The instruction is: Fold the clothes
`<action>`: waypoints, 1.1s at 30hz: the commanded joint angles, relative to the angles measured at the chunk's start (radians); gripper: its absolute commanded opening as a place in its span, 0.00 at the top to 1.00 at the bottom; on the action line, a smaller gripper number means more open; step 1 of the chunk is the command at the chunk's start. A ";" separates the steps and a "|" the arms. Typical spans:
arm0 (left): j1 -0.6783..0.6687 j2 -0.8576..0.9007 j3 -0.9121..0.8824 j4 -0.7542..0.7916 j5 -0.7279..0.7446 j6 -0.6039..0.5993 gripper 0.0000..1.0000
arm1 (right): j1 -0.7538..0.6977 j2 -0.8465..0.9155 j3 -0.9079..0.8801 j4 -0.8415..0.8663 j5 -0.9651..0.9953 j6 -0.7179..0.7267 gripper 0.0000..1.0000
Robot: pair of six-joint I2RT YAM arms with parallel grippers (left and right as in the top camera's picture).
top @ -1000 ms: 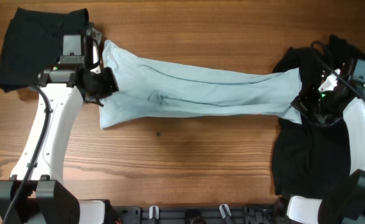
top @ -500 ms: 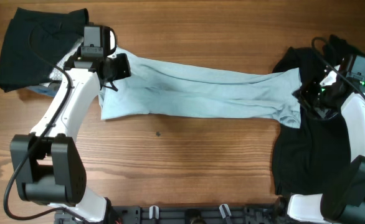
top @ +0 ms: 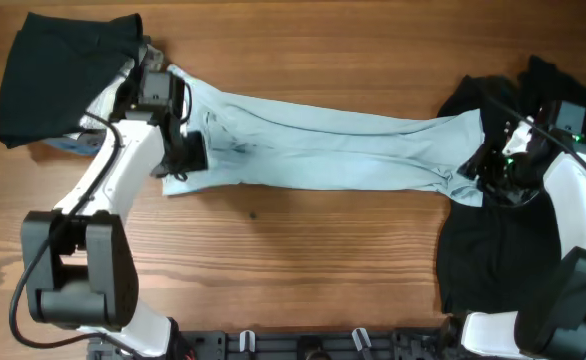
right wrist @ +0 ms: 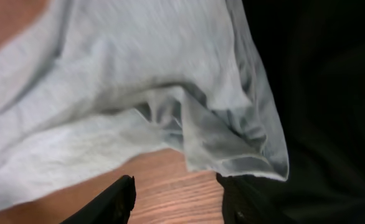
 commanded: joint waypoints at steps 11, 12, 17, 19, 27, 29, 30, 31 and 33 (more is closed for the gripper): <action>0.151 0.013 -0.198 0.224 -0.047 -0.024 0.96 | 0.000 0.014 -0.038 0.021 -0.006 -0.024 0.47; 0.166 0.013 -0.197 0.212 -0.074 -0.024 0.96 | 0.000 0.014 -0.038 0.018 -0.006 -0.026 0.43; 0.294 0.011 -0.153 0.136 -0.084 -0.047 0.96 | 0.031 0.017 -0.142 0.127 -0.118 -0.027 0.35; 0.302 0.007 -0.134 0.134 -0.077 -0.046 0.96 | 0.073 0.019 -0.185 0.191 -0.133 -0.026 0.35; 0.295 0.005 -0.126 0.145 -0.076 -0.046 0.96 | 0.114 0.027 -0.196 0.213 -0.046 0.072 0.65; 0.295 0.005 -0.126 0.145 -0.076 -0.046 0.96 | 0.114 0.029 -0.196 0.216 -0.050 0.124 0.94; 0.295 0.005 -0.126 0.145 -0.076 -0.046 0.96 | 0.114 0.029 -0.195 0.236 -0.071 0.134 0.96; 0.295 0.005 -0.126 0.145 -0.076 -0.046 0.96 | 0.114 0.029 -0.190 0.247 -0.075 0.137 0.96; 0.296 0.005 -0.126 0.145 -0.076 -0.046 0.96 | 0.101 0.028 -0.157 0.261 -0.084 0.188 0.96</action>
